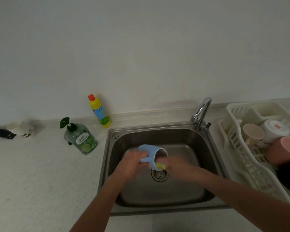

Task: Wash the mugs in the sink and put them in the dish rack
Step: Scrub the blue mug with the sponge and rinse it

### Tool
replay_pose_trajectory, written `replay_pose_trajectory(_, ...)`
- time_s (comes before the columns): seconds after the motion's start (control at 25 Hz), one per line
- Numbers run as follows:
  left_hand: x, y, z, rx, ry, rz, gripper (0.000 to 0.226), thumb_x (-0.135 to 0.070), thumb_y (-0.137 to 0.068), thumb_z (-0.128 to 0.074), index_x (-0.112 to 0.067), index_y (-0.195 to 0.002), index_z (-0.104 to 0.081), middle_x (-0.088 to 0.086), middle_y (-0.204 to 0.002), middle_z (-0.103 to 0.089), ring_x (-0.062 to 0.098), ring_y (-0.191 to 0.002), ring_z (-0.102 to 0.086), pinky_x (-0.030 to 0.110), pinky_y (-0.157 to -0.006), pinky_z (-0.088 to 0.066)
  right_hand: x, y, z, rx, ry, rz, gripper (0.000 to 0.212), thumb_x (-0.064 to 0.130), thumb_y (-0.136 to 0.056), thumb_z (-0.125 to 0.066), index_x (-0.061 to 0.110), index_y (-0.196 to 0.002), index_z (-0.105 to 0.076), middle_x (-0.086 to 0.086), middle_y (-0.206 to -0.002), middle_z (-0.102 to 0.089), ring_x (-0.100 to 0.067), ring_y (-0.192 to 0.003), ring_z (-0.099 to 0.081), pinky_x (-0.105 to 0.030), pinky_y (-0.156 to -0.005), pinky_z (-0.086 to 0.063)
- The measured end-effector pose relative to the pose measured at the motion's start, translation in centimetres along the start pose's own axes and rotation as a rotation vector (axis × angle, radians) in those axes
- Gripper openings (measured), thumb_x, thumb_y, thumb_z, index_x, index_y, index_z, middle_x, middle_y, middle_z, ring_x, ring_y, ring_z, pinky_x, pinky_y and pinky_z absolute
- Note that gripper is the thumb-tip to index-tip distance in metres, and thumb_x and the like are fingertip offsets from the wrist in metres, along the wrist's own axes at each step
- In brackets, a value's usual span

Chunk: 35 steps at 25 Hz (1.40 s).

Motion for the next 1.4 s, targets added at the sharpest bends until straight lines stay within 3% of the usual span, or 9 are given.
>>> replay_pose_trajectory(0.12,-1.3,0.2,-0.1,0.011,-0.009,-0.048,0.015,-0.021,-0.091,-0.067,-0.008,-0.099,-0.069,0.007,-0.098,-0.068,0.01,-0.086,-0.057,0.016,-0.08,-0.042,-0.8,-0.4,0.4,-0.025,0.149,-0.116,0.029,0.026,-0.095,-0.057,0.026,-0.123,-0.063,0.0,-0.128,-0.063,-0.03,-0.129,-0.044,-0.066,-0.107,-0.016)
replay_pose_trajectory(0.2,-1.8,-0.6,-0.1,-0.017,0.004,-0.055,0.013,-0.016,-0.093,-0.065,-0.005,-0.097,-0.069,0.01,-0.097,-0.068,0.011,-0.086,-0.056,0.02,-0.079,-0.042,-0.7,-1.3,0.9,0.032,0.141,-0.243,0.031,0.025,-0.097,-0.055,0.018,-0.126,-0.062,-0.008,-0.129,-0.062,-0.032,-0.129,-0.044,-0.06,-0.11,-0.02)
replay_pose_trajectory(0.32,-1.6,-1.1,0.2,0.041,-0.018,0.009,0.024,-0.019,-0.098,-0.059,-0.002,-0.114,-0.066,0.012,-0.112,-0.065,0.024,-0.104,-0.062,0.018,-0.085,-0.04,-2.1,-3.0,-1.6,0.164,-0.682,-0.583,0.036,0.008,-0.103,-0.045,-0.001,-0.138,-0.047,-0.009,-0.121,-0.058,-0.018,-0.119,-0.051,-0.022,-0.105,-0.034)
replay_pose_trajectory(0.48,0.0,-0.1,1.8,-0.071,-0.028,0.117,0.031,-0.033,-0.093,-0.064,-0.01,-0.114,-0.067,0.011,-0.113,-0.067,0.027,-0.103,-0.062,0.034,-0.089,-0.048,-2.1,-2.5,-1.0,-0.004,-1.176,-0.522,0.046,0.034,-0.09,-0.068,0.024,-0.132,-0.053,-0.007,-0.136,-0.052,-0.035,-0.132,-0.046,-0.052,-0.098,-0.049)
replay_pose_trajectory(0.6,0.4,0.2,2.1,-0.056,-0.056,0.073,0.026,-0.032,-0.092,-0.066,-0.012,-0.108,-0.069,0.007,-0.109,-0.066,0.017,-0.094,-0.062,0.018,-0.08,-0.043,-2.6,-1.3,-0.9,-0.108,-1.38,-0.653,0.035,0.022,-0.099,-0.058,0.016,-0.133,-0.055,-0.003,-0.128,-0.059,-0.021,-0.119,-0.056,-0.031,-0.092,-0.051)
replay_pose_trajectory(0.76,-1.1,0.0,1.2,0.012,-0.028,0.016,0.019,-0.026,-0.093,-0.065,-0.011,-0.103,-0.069,0.009,-0.106,-0.066,0.015,-0.09,-0.058,0.031,-0.087,-0.05,-1.9,-1.3,-1.9,0.063,-1.021,-0.695,0.05,0.016,-0.104,-0.046,-0.003,-0.148,-0.031,-0.02,-0.151,-0.04,-0.03,-0.142,-0.035,-0.043,-0.119,-0.016)
replay_pose_trajectory(1.04,0.2,0.3,2.1,-0.043,-0.01,0.141,0.029,-0.035,-0.093,-0.064,-0.011,-0.109,-0.068,0.006,-0.105,-0.067,0.017,-0.094,-0.062,0.026,-0.086,-0.048,-0.9,-2.3,2.7,-0.045,-1.333,-0.381,0.021,0.02,-0.097,-0.059,0.013,-0.117,-0.059,-0.009,-0.111,-0.066,-0.025,-0.104,-0.065,-0.049,-0.098,-0.05)
replay_pose_trajectory(1.24,-0.4,-0.1,2.1,0.033,-0.076,0.09,0.028,-0.034,-0.093,-0.064,-0.013,-0.109,-0.067,0.006,-0.112,-0.064,0.02,-0.1,-0.061,0.026,-0.086,-0.046,-1.0,-0.8,2.0,0.136,-0.332,-0.171,0.033,0.013,-0.1,-0.053,0.012,-0.133,-0.057,-0.009,-0.134,-0.059,-0.026,-0.124,-0.054,-0.041,-0.114,-0.035)
replay_pose_trajectory(1.4,-1.5,-1.0,0.1,0.102,-0.085,0.061,0.031,-0.027,-0.099,-0.056,-0.008,-0.122,-0.063,0.012,-0.125,-0.061,0.024,-0.111,-0.058,0.019,-0.09,-0.041,-0.6,-2.0,1.7,0.076,-0.399,-0.284,0.033,0.006,-0.103,-0.045,-0.005,-0.133,-0.05,-0.014,-0.116,-0.059,-0.03,-0.12,-0.05,-0.04,-0.111,-0.035)
Point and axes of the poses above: each hand's wrist, its own y-axis away from the middle knuckle, its own z-axis out of the back of the hand, x = y × z, the point moved 7 cm from there along -y, towards the middle knuckle
